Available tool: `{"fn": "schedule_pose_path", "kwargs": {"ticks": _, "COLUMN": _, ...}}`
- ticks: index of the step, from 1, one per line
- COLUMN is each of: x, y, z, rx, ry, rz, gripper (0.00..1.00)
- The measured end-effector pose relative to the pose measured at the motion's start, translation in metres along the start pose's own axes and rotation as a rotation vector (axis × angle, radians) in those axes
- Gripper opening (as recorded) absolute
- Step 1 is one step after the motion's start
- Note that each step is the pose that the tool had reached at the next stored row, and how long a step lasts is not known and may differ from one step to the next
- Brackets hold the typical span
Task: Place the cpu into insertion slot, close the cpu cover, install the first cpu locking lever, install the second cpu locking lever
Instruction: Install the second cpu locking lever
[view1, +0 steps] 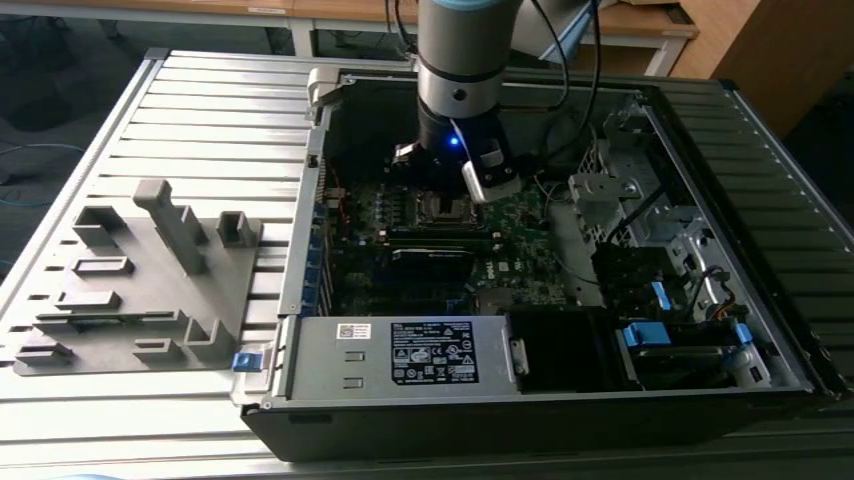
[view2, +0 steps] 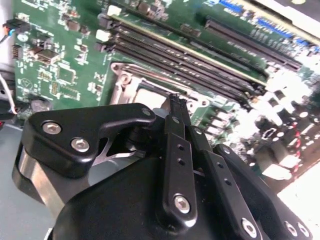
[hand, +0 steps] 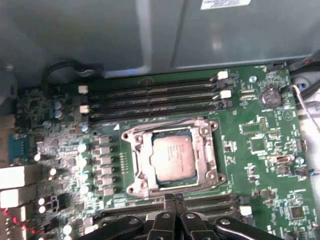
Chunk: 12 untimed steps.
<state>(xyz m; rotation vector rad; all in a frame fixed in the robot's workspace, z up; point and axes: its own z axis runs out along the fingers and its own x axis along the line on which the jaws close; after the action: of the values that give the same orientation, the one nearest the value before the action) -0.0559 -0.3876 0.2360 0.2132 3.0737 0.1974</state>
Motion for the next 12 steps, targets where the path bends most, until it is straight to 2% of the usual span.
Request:
{"fn": "schedule_pose_path", "kwargs": {"ticks": 7, "x": -0.0001, "y": 0.0176, "z": 0.0029, "rx": 0.0053, "ry": -0.0008, "rz": 0.001, "gripper": 0.11}}
{"fn": "schedule_pose_path", "kwargs": {"ticks": 10, "x": -0.0017, "y": 0.0222, "z": 0.0038, "rx": 0.0087, "ry": -0.0014, "rz": 0.001, "gripper": 0.11}}
{"fn": "schedule_pose_path", "kwargs": {"ticks": 12, "x": -0.0037, "y": 0.0242, "z": 0.0042, "rx": 0.0133, "ry": -0.0023, "rz": 0.003, "gripper": 0.11}}
